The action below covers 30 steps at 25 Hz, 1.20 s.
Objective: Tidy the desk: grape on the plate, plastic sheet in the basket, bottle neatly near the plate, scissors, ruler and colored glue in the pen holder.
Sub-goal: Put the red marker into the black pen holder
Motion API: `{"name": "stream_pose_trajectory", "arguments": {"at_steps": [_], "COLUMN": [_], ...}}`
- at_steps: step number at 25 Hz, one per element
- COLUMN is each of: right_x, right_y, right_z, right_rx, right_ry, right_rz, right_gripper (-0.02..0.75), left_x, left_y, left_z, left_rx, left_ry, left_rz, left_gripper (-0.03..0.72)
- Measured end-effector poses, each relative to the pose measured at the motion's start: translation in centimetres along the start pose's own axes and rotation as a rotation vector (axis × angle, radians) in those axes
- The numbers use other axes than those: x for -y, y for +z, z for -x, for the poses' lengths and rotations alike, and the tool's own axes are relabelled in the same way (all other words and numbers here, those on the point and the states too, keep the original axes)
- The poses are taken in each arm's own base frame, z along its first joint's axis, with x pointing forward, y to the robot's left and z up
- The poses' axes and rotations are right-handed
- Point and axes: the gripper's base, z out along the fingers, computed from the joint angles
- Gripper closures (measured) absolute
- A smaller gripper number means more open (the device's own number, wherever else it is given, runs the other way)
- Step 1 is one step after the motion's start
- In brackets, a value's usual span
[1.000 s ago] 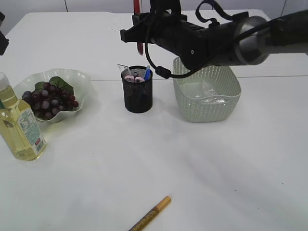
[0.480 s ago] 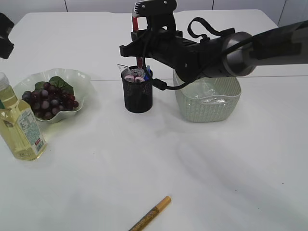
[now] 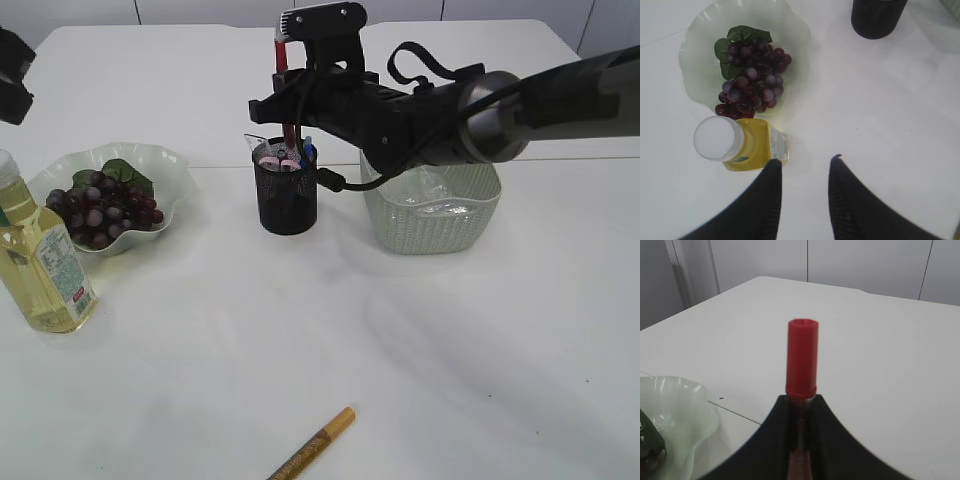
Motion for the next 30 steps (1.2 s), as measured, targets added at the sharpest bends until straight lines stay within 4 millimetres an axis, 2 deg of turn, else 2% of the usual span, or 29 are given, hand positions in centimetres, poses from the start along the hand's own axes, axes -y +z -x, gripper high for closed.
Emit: {"name": "stream_pose_trajectory", "arguments": {"at_steps": [5, 12, 18, 21, 25, 30], "right_x": [-0.1, -0.2, -0.2, -0.2, -0.1, 0.0], "right_y": [0.0, 0.0, -0.1, -0.7, -2.1, -4.7], "right_z": [-0.3, -0.5, -0.7, 0.6, 4.0, 6.2], "right_rx": [-0.026, -0.043, -0.102, -0.170, -0.276, -0.581], "right_ry": [0.009, 0.042, 0.050, 0.048, 0.049, 0.044], "right_rz": [0.005, 0.016, 0.017, 0.018, 0.018, 0.018], "right_gripper": [0.623, 0.433, 0.404, 0.403, 0.404, 0.404], "left_x": [0.0, 0.0, 0.0, 0.0, 0.0, 0.0], "left_y": [0.0, 0.0, 0.0, 0.0, 0.0, 0.0], "left_z": [0.0, 0.0, 0.0, 0.0, 0.0, 0.0], "left_rx": [0.001, 0.001, 0.001, 0.001, 0.001, 0.002], "left_ry": [0.000, 0.000, 0.000, 0.000, 0.000, 0.000], "left_rz": [0.000, 0.000, 0.000, 0.000, 0.000, -0.001], "left_gripper": [0.450, 0.450, 0.450, 0.449, 0.449, 0.449]}}
